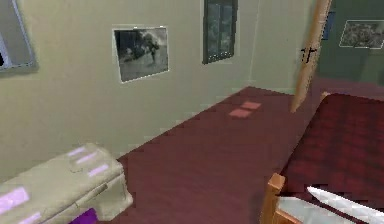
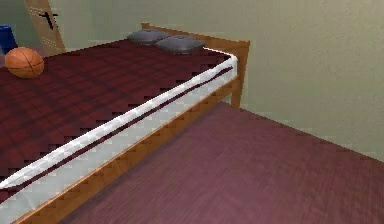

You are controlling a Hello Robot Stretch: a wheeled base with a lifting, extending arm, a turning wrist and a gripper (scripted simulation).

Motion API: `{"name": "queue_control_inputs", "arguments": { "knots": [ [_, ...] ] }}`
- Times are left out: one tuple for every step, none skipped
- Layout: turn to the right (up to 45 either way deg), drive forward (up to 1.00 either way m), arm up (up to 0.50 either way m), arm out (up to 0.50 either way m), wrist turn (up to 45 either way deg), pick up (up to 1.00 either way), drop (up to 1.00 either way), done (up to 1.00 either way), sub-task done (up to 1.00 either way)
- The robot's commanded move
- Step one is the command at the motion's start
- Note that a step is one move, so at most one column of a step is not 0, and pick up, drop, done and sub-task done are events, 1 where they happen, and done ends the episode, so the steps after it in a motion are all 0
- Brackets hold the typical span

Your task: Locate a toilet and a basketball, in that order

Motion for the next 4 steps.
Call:
{"name": "queue_control_inputs", "arguments": {
  "knots": [
    [-3.0, 0.0, 0.0, 0.0, 0.0, 0.0, 0.0, 0.0, 0.0],
    [0.0, 1.0, 0.0, 0.0, 0.0, 0.0, 0.0, 0.0, 0.0],
    [-24.0, 0.0, 0.0, 0.0, 0.0, 0.0, 0.0, 0.0, 0.0],
    [0.0, 0.05, 0.0, 0.0, 0.0, 0.0, 0.0, 0.0, 0.0]
  ]
}}
